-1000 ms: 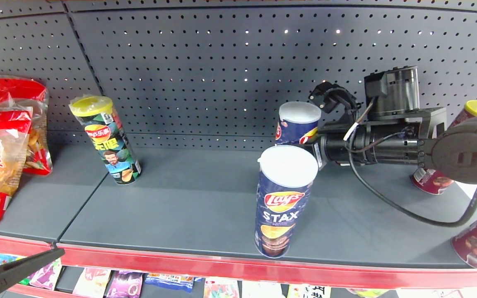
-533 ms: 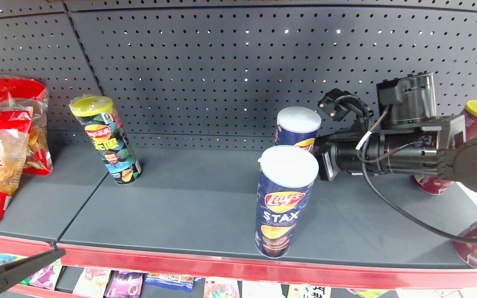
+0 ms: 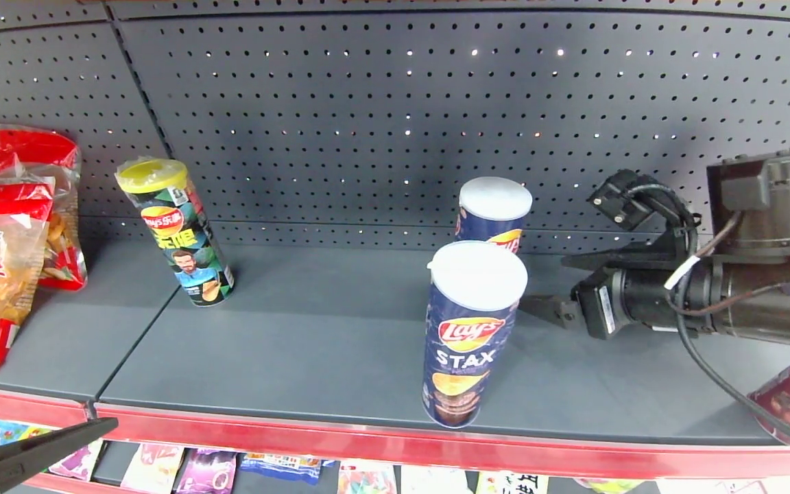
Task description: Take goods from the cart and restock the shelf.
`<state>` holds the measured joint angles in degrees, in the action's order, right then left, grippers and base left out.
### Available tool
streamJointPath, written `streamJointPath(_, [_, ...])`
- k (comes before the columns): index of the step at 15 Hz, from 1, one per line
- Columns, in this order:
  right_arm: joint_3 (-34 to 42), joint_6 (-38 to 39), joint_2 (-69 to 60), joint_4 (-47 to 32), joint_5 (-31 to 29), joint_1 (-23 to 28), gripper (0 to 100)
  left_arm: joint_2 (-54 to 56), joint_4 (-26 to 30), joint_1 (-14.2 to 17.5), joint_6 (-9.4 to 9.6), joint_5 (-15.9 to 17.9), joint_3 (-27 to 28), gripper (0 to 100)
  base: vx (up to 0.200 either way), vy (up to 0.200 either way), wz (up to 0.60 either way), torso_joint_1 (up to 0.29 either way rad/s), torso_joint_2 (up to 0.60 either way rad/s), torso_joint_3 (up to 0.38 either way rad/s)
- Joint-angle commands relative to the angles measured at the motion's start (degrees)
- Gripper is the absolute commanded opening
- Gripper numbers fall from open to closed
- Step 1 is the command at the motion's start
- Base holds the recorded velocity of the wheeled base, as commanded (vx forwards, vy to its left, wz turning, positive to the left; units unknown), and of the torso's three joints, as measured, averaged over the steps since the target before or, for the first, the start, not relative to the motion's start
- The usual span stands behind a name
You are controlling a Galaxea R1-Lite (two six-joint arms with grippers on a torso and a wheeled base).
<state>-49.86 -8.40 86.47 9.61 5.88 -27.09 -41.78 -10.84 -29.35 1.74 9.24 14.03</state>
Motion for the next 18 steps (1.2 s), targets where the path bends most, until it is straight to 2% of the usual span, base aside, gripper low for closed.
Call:
streamJointPath(1, [4.86, 0.14, -6.49, -0.03, -1.57, 0.11, 100, -3.13, 0.03, 0.0, 1.6, -0.01, 0.03, 100, 0.0, 0.0, 0.0, 0.0, 0.0, 0.0])
streamJointPath(2, [7.94, 0.05, -9.92, -0.03, -1.92, -0.16, 100, -5.16, 0.03, 0.0, 2.39, -0.01, 0.03, 100, 0.0, 0.0, 0.0, 0.0, 0.0, 0.0])
streamJointPath(6, [17.34, -2.32, -23.01, -0.2, -1.83, -1.74, 100, -14.82, -0.41, -0.7, 3.27, 0.6, 2.32, 100, 0.0, 0.0, 0.0, 0.0, 0.0, 0.0])
streamJointPath(9, [28.33, -3.03, -38.3, -0.47, -2.1, -1.83, 100, -26.69, -5.25, -1.67, 3.71, 2.01, 8.29, 100, 0.0, 0.0, 0.0, 0.0, 0.0, 0.0])
streamJointPath(12, [30.52, -2.94, -47.36, -0.91, -3.94, 0.9, 100, -34.51, -9.99, -3.6, 3.71, 2.01, 10.67, 100, 0.0, 0.0, 0.0, 0.0, 0.0, 0.0])
streamJointPath(14, [30.7, -2.76, -50.26, -0.99, -4.03, 2.57, 100, -37.32, -10.43, -5.27, 3.71, 1.83, 11.98, 100, 0.0, 0.0, 0.0, 0.0, 0.0, 0.0])
streamJointPath(18, [35.01, -2.41, -55.97, -0.99, -4.03, 6.26, 100, -41.89, -10.61, -5.71, 3.71, 1.92, 14.71, 100, 0.0, 0.0, 0.0, 0.0, 0.0, 0.0])
